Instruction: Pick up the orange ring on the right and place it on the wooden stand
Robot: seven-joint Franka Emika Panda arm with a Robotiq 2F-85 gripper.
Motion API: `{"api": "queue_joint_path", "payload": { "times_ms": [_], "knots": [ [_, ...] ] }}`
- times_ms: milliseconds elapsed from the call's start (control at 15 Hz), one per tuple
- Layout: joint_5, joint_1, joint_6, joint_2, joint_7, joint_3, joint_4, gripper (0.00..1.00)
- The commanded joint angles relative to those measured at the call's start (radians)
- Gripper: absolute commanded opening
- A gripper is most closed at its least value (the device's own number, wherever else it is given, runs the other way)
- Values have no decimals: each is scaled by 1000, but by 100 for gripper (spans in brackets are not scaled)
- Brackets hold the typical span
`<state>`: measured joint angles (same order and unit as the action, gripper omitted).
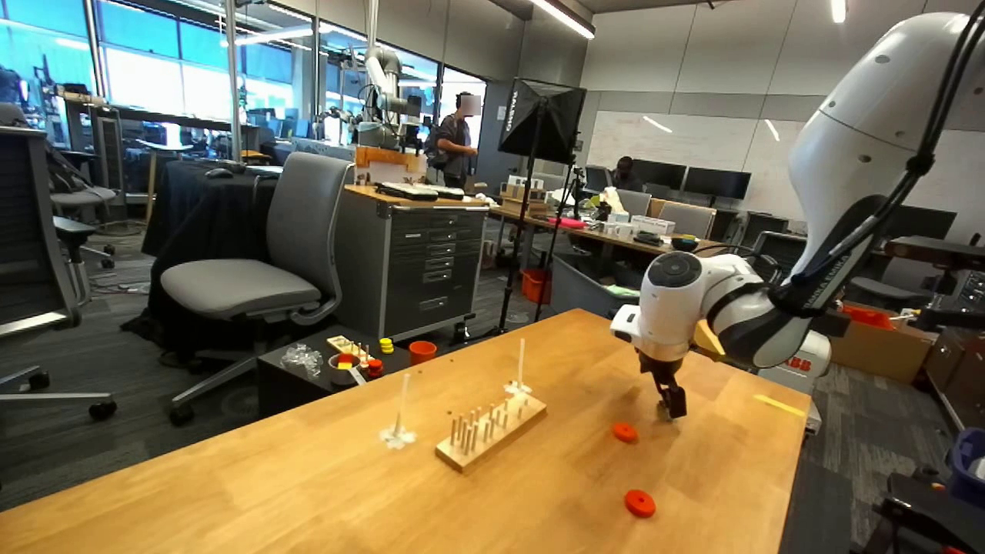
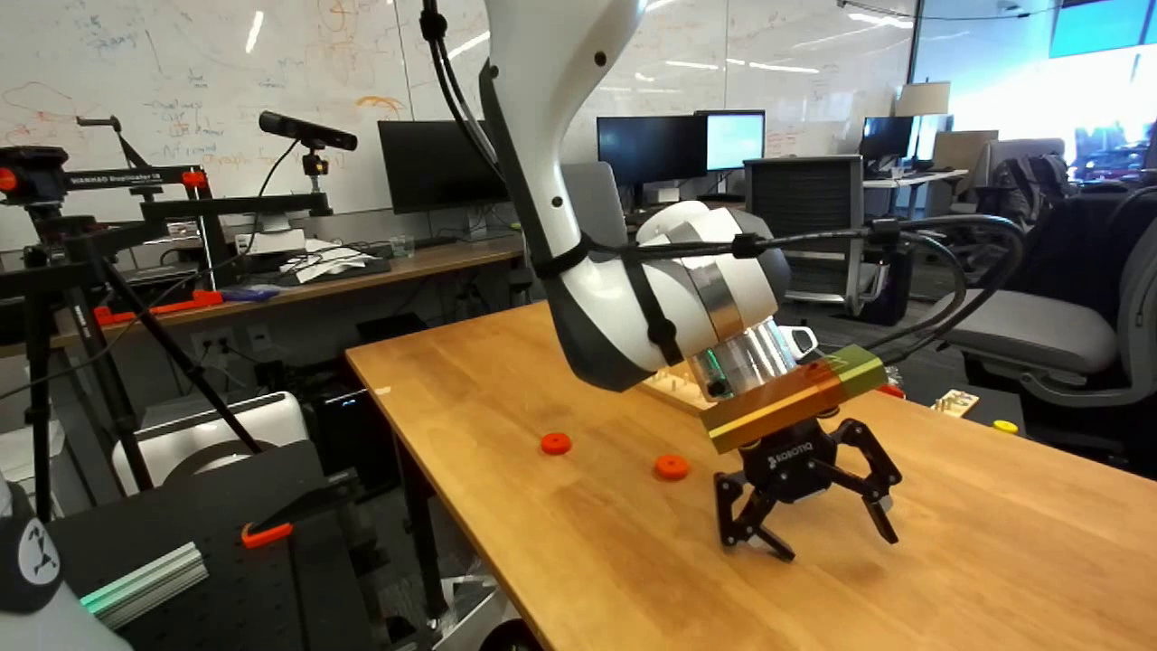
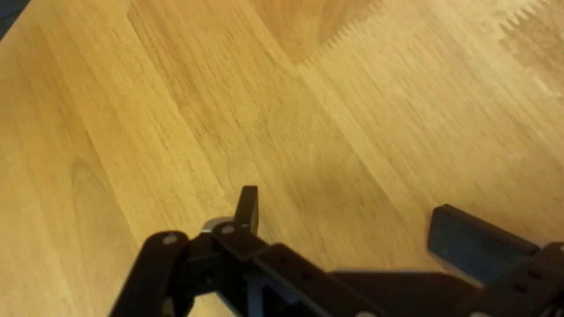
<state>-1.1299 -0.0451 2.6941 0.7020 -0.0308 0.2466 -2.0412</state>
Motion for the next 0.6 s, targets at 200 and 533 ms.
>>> {"api": "queue_joint_path", "payload": {
  "times_ms": [200,533],
  "knots": [
    [-237,-30,142,-262,183,89,-270,100],
    [-301,-9,142,-304,213,81,-302,100]
  ]
}}
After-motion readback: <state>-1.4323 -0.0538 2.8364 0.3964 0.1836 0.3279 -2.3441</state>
